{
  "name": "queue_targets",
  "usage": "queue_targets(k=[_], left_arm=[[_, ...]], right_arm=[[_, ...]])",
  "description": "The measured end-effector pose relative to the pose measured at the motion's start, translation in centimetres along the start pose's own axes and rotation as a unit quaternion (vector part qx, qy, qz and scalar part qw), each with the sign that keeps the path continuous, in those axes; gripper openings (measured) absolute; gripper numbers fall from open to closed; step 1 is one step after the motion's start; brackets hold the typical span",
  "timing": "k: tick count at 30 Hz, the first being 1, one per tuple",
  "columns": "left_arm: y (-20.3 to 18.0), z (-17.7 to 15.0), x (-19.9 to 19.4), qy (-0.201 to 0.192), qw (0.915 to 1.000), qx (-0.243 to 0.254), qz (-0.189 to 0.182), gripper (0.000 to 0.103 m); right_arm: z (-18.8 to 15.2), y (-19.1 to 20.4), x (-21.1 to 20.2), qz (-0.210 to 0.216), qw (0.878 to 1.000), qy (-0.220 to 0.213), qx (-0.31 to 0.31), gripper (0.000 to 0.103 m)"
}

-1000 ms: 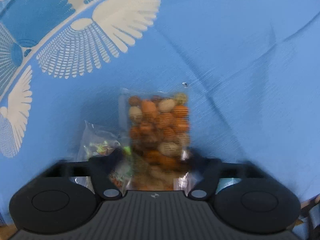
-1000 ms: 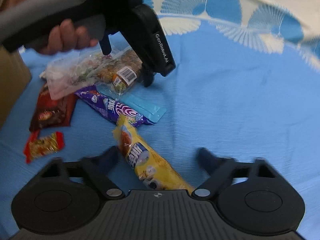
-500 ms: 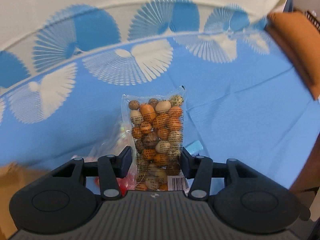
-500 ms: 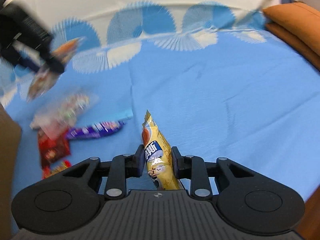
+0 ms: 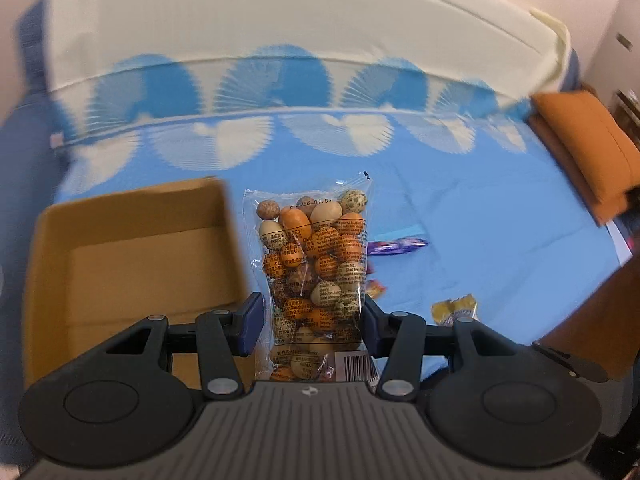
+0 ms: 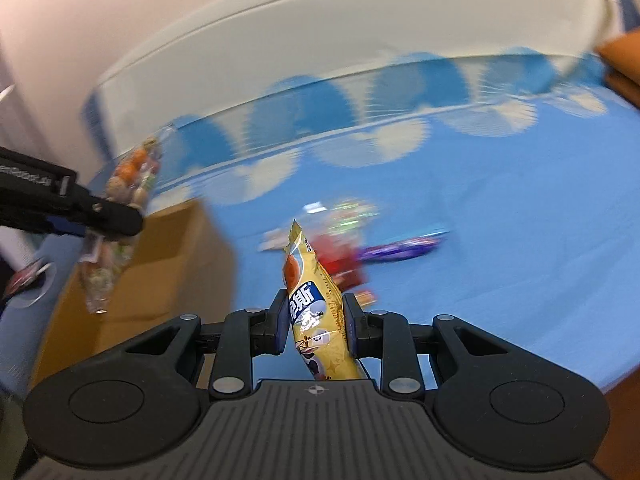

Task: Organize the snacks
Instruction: 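Carry the egg bag and yellow wafer bar over the cardboard box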

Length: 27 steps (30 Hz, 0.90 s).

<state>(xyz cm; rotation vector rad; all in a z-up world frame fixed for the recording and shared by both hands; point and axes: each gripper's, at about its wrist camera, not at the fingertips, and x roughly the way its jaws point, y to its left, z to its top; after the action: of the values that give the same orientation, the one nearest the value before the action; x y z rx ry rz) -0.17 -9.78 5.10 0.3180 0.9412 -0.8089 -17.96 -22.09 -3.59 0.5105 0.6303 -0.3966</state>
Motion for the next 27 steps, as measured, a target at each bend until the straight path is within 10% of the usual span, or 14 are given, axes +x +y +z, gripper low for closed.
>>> queue_targets(k=[12, 27], left_arm=[[10.4, -10.3, -8.5, -0.025, 0.994, -0.078, 0.072, 0.055], [13.6, -15.5, -11.2, -0.051, 0.9899, -0.103, 0.083, 0.055]], right_arm=[[-3.8, 13.3, -2.8, 0.078, 0.991, 0.044, -0.103, 0.029], [-5.5, 17.8, -5.7, 0.058, 0.986, 0.027, -0.157, 0.029]])
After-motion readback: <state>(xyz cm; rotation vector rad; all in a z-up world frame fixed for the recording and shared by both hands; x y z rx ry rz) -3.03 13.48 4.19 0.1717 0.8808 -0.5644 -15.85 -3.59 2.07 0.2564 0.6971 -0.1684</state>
